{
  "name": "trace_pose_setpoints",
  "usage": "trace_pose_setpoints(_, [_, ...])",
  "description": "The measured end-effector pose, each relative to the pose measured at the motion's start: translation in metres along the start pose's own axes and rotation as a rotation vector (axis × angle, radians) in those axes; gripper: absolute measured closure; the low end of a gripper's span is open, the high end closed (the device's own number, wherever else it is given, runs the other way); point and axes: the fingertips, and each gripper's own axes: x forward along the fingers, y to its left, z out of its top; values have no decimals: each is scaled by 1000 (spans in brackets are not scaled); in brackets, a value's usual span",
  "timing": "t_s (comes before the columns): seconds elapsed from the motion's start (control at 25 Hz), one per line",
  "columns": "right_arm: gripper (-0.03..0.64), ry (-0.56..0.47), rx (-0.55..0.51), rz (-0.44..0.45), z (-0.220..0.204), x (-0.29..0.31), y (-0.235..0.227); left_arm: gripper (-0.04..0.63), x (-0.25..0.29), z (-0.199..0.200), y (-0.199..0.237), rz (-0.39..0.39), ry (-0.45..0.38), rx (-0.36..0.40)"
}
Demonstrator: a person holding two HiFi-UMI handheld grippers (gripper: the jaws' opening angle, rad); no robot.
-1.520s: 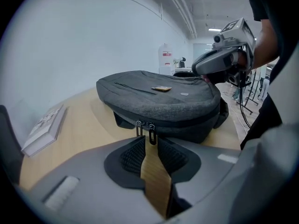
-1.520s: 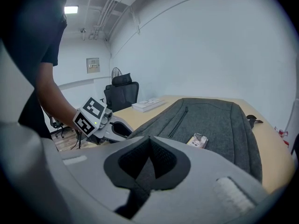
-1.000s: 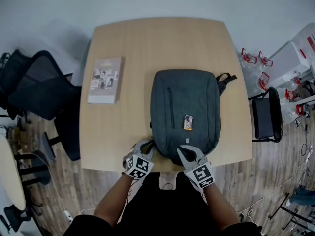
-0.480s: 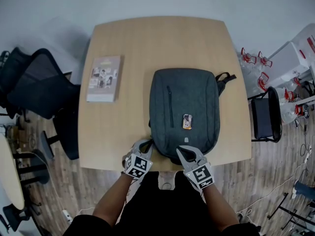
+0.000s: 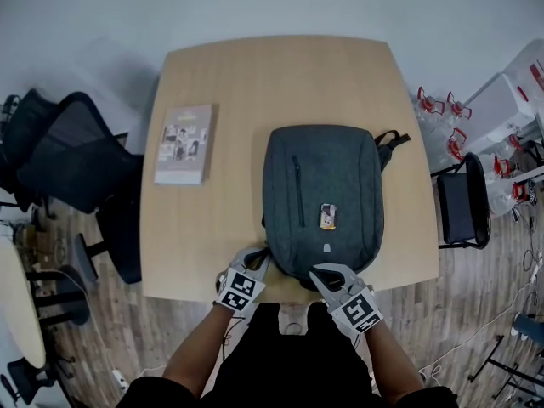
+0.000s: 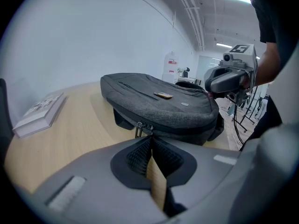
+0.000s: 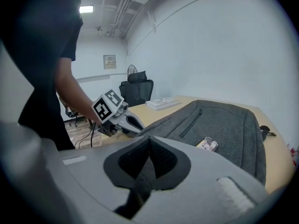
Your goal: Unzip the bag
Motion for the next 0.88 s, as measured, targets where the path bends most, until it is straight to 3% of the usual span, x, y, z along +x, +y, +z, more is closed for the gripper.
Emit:
trace_pose_setpoints(0.04, [596, 11, -22, 24, -1, -2, 2, 571, 0, 0, 1, -3, 3, 0])
trace_pose_setpoints(0.08, [505, 28, -48, 46, -3, -4, 5, 571, 1, 1, 1, -5, 6, -1])
trace_pose_setpoints(0.12, [471, 51, -83, 61, -6, -6, 6, 571, 1, 1, 1, -8, 9, -5])
trace_pose_setpoints(0.52, [399, 320, -503, 147, -53, -9, 18, 571, 0, 7, -1, -58, 6, -111])
trace_pose_setpoints(0.68, [382, 353, -550, 159, -62, -8, 5, 571, 0, 12, 7, -32, -11, -107])
trace_pose_setpoints(0.8, [368, 402, -602, 111, -82, -19, -6, 571, 17, 26, -2, -64, -22, -53])
trace_pose_setpoints(0.88, [393, 402, -649, 104, -95, -8, 7, 571, 7, 10, -7, -57, 5, -65])
